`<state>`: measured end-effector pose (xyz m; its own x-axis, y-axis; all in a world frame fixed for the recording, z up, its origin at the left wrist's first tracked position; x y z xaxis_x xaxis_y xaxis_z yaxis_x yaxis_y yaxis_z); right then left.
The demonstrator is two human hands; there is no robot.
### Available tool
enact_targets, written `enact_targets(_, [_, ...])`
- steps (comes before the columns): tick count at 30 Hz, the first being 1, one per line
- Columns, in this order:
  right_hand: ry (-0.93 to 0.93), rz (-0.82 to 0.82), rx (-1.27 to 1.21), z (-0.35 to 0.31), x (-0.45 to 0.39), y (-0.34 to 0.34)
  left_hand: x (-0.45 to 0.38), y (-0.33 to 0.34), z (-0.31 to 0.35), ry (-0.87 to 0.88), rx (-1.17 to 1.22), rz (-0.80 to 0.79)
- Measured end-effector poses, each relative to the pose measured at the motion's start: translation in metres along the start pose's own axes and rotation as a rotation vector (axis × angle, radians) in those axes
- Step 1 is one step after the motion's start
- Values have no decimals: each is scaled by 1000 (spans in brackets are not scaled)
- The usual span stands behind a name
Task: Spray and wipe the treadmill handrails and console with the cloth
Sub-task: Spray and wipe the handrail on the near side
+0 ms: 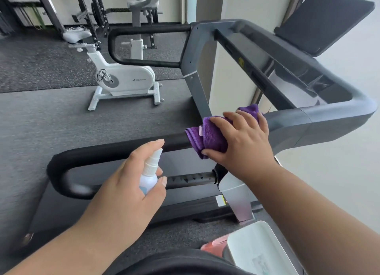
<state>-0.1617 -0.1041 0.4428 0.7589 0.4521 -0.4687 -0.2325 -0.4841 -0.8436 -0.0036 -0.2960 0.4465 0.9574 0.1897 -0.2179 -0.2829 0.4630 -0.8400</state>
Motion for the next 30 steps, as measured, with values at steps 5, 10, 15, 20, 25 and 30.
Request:
enact_targets(5, [-70, 17, -38, -33, -10, 13, 11, -12, -15, -55, -18, 27])
enact_targets(10, [-112, -35, -53, -86, -19, 38, 20, -25, -35, -91, -3, 34])
enact_targets(15, [-171, -52, -62, -145, -23, 61, 28, -42, -60, -102, -15, 53])
enact_targets(20, [-222, -95, -35, -211, -30, 87, 37, -73, -102, -132, -7, 101])
enact_targets(25, [-307, -190, 8, -272, -36, 116, 48, -106, -150, -177, -14, 165])
enact_targets(30, [-471, -355, 212, -353, -32, 162, 59, -129, -195, -186, -15, 179])
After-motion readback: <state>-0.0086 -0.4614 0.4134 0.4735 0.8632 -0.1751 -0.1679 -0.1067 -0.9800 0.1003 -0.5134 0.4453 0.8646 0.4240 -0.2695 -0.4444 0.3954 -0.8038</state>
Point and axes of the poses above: each hand's wrist, its own x-axis away from the middle knuckle, its own y-axis out of the palm, z = x × y, the point moved 8 cm from there along -x, towards the middle knuckle, and after that the axes turned 14 degrees about -x, right-handed, at the moved point
